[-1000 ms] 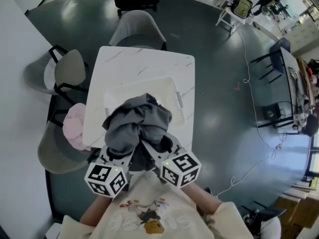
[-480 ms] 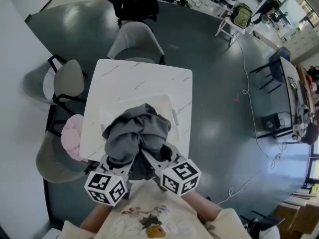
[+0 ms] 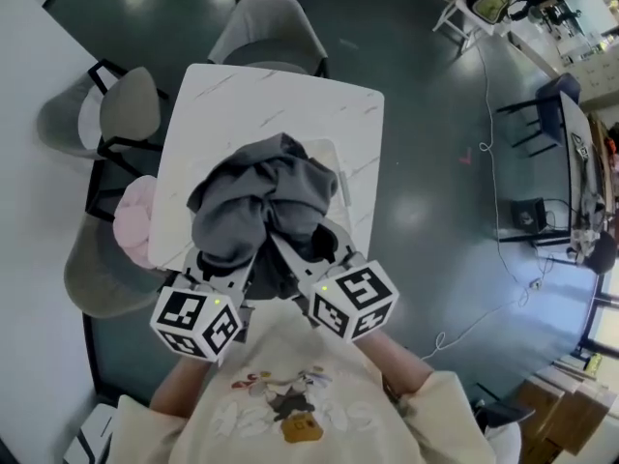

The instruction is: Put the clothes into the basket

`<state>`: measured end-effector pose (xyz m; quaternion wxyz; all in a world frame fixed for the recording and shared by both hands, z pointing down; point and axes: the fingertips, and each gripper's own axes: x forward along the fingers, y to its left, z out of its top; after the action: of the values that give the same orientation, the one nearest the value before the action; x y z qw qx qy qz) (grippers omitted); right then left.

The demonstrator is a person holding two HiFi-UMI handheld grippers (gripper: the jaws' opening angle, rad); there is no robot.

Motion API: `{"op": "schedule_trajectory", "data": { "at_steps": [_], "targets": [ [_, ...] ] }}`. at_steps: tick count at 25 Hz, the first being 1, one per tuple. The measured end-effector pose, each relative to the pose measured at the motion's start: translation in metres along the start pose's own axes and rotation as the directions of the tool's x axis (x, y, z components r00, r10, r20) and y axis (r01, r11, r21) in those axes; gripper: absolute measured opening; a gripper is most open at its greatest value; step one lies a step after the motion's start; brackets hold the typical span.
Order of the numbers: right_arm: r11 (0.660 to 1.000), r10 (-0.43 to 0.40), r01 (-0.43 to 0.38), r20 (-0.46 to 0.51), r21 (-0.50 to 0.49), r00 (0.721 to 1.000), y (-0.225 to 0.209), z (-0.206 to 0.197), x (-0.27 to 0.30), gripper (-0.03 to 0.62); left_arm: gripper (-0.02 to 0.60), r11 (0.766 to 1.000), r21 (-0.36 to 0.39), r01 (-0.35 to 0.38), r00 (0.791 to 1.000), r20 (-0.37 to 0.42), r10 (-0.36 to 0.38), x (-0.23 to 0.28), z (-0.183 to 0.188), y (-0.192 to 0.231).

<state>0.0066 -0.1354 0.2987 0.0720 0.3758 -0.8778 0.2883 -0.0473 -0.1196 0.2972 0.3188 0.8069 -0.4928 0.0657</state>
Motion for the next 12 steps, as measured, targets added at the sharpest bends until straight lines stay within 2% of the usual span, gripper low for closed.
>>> {"op": "schedule_trajectory", "data": {
  "at_steps": [4, 12],
  "targets": [
    [1.0, 0.016, -0.016, -0.013, -0.006, 1.0, -0.005, 0.006, 0.011, 0.189, 0.201, 1.0, -0.005, -0.029, 1.0, 0.009, 0.029, 0.007, 0.006, 0.008],
    [0.999, 0.028, -0.026, -0.072, 0.031, 0.997, -0.023, -0.01, 0.037, 0.189, 0.201, 0.996, -0.044, -0.075, 0.997, -0.031, 0.073, 0.028, -0.007, 0.031]
  ]
}}
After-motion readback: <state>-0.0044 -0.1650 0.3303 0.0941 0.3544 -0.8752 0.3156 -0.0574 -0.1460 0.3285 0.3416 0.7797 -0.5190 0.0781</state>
